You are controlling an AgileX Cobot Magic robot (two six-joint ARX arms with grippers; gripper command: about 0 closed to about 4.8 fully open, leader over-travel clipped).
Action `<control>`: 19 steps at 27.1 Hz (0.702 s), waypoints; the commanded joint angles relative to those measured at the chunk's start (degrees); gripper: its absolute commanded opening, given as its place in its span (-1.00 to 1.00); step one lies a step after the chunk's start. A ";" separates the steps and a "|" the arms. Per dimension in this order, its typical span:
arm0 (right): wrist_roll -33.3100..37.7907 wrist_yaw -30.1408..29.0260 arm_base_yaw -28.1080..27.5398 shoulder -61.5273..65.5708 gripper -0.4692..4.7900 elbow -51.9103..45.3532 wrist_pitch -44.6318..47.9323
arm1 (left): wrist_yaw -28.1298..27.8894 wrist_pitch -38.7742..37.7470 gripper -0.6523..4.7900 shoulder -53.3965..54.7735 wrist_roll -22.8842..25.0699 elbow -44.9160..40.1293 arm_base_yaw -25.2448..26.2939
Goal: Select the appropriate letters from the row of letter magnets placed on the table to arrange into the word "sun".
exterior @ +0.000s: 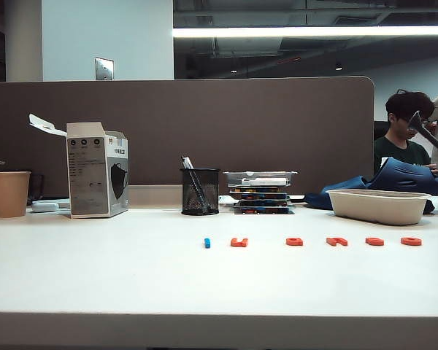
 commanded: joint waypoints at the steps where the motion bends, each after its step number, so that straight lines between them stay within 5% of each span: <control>1: -0.13 -0.09 0.00 -0.57 -0.72 -0.31 0.81 | -0.02 0.28 -0.78 0.00 -0.13 0.31 0.13; 9: -0.11 -0.09 0.00 -0.59 -0.72 -0.31 0.90 | 0.44 1.25 -0.78 0.00 -0.17 1.79 0.11; 19: -0.11 -0.09 0.00 -0.59 -0.72 -0.31 0.98 | 3.74 -20.68 -0.78 0.02 0.00 19.15 0.11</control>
